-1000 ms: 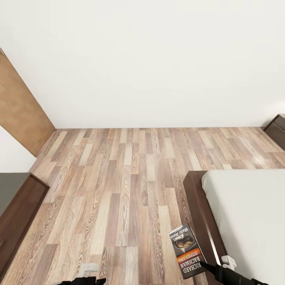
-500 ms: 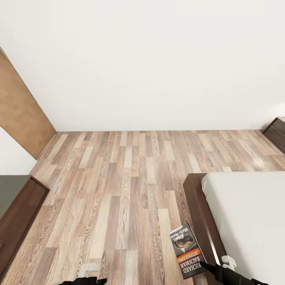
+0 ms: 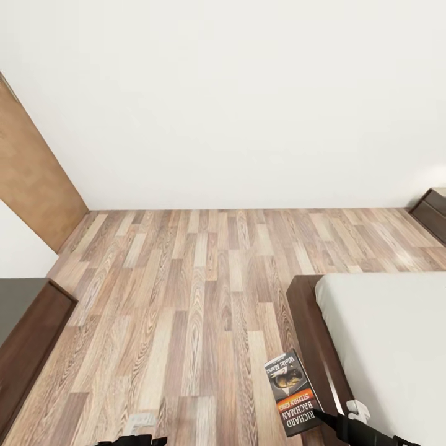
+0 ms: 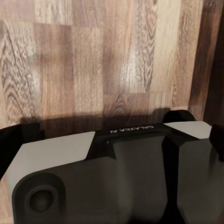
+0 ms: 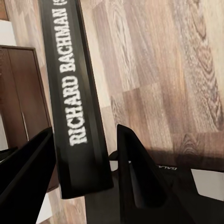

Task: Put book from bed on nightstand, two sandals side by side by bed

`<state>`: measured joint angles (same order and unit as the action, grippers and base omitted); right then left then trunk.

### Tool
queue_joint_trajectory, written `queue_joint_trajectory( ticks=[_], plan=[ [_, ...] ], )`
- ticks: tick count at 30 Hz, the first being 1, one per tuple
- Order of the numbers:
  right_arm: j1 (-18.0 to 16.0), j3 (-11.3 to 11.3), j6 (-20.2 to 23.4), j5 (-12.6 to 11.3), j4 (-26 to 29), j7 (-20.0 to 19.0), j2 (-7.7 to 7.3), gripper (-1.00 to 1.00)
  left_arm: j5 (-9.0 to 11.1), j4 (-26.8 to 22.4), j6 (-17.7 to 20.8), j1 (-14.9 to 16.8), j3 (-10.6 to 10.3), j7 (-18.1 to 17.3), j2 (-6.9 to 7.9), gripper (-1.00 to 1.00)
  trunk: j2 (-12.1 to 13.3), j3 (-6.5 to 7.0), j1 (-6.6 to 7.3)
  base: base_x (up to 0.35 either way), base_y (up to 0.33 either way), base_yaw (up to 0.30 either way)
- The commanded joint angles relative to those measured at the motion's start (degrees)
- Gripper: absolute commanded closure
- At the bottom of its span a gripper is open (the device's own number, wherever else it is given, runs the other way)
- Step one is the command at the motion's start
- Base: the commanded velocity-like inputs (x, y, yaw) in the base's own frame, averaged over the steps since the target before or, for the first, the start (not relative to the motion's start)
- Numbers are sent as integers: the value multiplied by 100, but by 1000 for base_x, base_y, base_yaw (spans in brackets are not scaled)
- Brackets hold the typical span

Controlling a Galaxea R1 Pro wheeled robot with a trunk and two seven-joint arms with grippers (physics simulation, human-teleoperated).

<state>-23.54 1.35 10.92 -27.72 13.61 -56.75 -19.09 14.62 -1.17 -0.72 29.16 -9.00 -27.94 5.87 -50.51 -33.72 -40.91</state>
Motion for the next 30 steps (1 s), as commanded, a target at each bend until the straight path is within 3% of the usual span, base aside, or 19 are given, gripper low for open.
queue_joint_trajectory(
  ticks=[1, 30],
  plan=[
    [-2, 15, 59, -49, 1, -12, -1, 100, 50, 3, -7, 3, -49, -18, 2, -100, -4, 5, -1, 0, 0, 0],
    [-2, 15, 59, -49, 0, -20, 1, 100, 33, -5, -17, -6, -49, -9, 2, -100, -4, 271, -1, 0, 0, 0]
  ],
)
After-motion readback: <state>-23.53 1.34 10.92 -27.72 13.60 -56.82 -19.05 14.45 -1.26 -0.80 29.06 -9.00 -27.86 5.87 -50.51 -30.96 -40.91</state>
